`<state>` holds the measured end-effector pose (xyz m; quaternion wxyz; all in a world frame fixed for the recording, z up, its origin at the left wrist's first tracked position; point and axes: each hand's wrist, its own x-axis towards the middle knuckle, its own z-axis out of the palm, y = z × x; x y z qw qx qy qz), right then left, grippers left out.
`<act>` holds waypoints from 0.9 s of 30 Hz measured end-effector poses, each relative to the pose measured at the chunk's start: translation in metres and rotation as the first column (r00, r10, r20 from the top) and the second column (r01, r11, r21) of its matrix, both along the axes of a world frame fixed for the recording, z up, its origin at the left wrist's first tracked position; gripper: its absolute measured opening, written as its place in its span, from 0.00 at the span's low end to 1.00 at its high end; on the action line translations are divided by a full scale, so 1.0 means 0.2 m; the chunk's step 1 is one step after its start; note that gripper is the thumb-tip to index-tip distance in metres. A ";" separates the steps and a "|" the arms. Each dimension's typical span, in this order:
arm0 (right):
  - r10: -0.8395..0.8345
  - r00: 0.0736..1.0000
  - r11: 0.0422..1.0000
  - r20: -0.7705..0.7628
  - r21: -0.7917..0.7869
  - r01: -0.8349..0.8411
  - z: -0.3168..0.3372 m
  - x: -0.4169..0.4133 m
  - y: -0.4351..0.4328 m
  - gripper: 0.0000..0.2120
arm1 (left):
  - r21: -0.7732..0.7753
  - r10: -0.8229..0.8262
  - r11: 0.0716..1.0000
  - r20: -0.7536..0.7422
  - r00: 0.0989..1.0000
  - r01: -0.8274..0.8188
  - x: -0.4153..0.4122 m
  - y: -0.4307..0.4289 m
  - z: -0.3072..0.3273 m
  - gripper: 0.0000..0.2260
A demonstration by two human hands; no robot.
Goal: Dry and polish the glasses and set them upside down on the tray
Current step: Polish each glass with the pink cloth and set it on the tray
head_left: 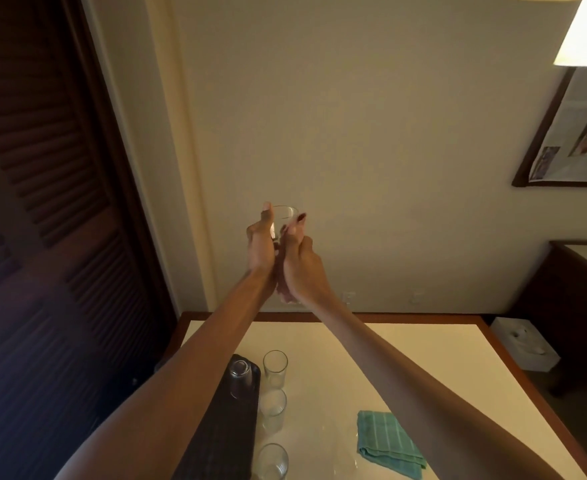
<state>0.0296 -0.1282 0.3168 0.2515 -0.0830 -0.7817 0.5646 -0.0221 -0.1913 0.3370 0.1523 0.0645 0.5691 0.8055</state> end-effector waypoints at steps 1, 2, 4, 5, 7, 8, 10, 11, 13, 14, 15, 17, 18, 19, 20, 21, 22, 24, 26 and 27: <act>0.000 0.997 0.997 -0.076 0.073 0.006 -0.02 0.01 -0.03 0.18 | 0.008 -0.012 1.000 -0.005 1.000 0.012 -0.01 -0.01 -0.01 0.27; -0.013 0.990 0.984 -0.140 0.174 0.037 -0.03 -0.01 -0.04 0.17 | 0.008 -0.012 1.000 -0.012 1.000 0.012 -0.03 -0.02 -0.02 0.27; -0.071 0.976 0.921 -0.206 0.362 0.143 -0.04 -0.06 -0.02 0.23 | 0.006 -0.038 0.999 -0.012 0.999 0.038 -0.04 -0.03 -0.03 0.25; -0.093 0.968 0.904 -0.233 0.387 0.180 -0.03 -0.08 -0.01 0.25 | 0.010 -0.072 0.997 -0.003 0.997 0.072 -0.05 -0.04 -0.02 0.24; -0.117 0.960 0.933 -0.254 0.303 0.194 0.02 -0.09 0.00 0.22 | -0.007 -0.103 0.995 0.002 0.995 0.103 -0.05 -0.04 -0.02 0.22; -0.126 0.966 0.957 -0.227 0.227 0.179 0.06 -0.09 0.02 0.21 | -0.037 -0.102 0.994 -0.011 0.995 0.102 -0.04 -0.04 -0.01 0.23; -0.108 0.991 0.993 -0.083 0.028 0.111 0.13 -0.10 0.04 0.25 | -0.067 -0.087 0.994 -0.042 0.995 0.084 -0.02 -0.04 0.01 0.26; -0.088 0.996 0.994 0.005 -0.063 0.088 0.16 -0.11 0.05 0.28 | -0.075 -0.075 0.995 -0.052 0.996 0.071 -0.03 -0.04 0.01 0.28; -0.058 0.987 0.984 0.150 -0.157 0.081 0.19 -0.11 0.04 0.33 | -0.078 -0.081 0.994 -0.057 0.995 0.077 -0.06 -0.05 0.02 0.33; -0.061 0.979 0.983 0.195 -0.160 0.093 0.19 -0.10 0.02 0.35 | -0.069 -0.095 0.993 -0.057 0.994 0.091 -0.07 -0.05 0.02 0.35; -0.069 0.973 0.984 0.219 -0.144 0.102 0.18 -0.10 0.01 0.35 | -0.056 -0.103 0.993 -0.048 0.994 0.100 -0.09 -0.06 0.01 0.38; -0.066 0.970 0.994 0.234 -0.073 0.086 0.16 -0.07 -0.03 0.35 | 0.000 -0.110 0.994 -0.004 0.994 0.110 -0.12 -0.08 0.00 0.38; -0.073 0.971 0.997 0.227 -0.006 0.076 0.13 -0.06 -0.06 0.34 | 0.015 -0.112 0.994 0.003 0.994 0.112 -0.13 -0.09 -0.01 0.36; -0.078 0.980 0.996 0.182 0.047 0.071 0.11 -0.05 -0.09 0.31 | 0.030 -0.123 0.992 -0.003 0.992 0.123 -0.14 -0.10 -0.02 0.32; -0.079 0.990 0.993 0.121 0.096 0.067 0.08 -0.05 -0.12 0.26 | 0.044 -0.125 0.991 -0.007 0.992 0.125 -0.15 -0.11 -0.03 0.30; -0.087 0.995 0.985 0.057 0.156 0.078 0.06 -0.05 -0.15 0.22 | 0.055 -0.116 0.992 -0.005 0.993 0.116 -0.16 -0.11 -0.04 0.29; -0.113 0.994 0.963 -0.001 0.244 0.110 0.04 -0.07 -0.16 0.21 | 0.069 -0.100 0.993 0.002 0.995 0.100 -0.17 -0.12 -0.05 0.29; -0.182 0.980 0.890 -0.079 0.410 0.199 0.02 -0.13 -0.16 0.27 | 0.101 -0.113 0.989 0.031 0.993 0.110 -0.16 -0.12 -0.05 0.26; -0.210 0.968 0.870 -0.141 0.425 0.251 0.04 -0.14 -0.14 0.27 | 0.123 -0.165 0.980 0.034 0.986 0.159 -0.15 -0.12 -0.06 0.24; -0.207 0.966 0.893 -0.158 0.372 0.252 0.08 -0.13 -0.13 0.25 | 0.107 -0.171 0.980 0.020 0.985 0.168 -0.14 -0.12 -0.07 0.23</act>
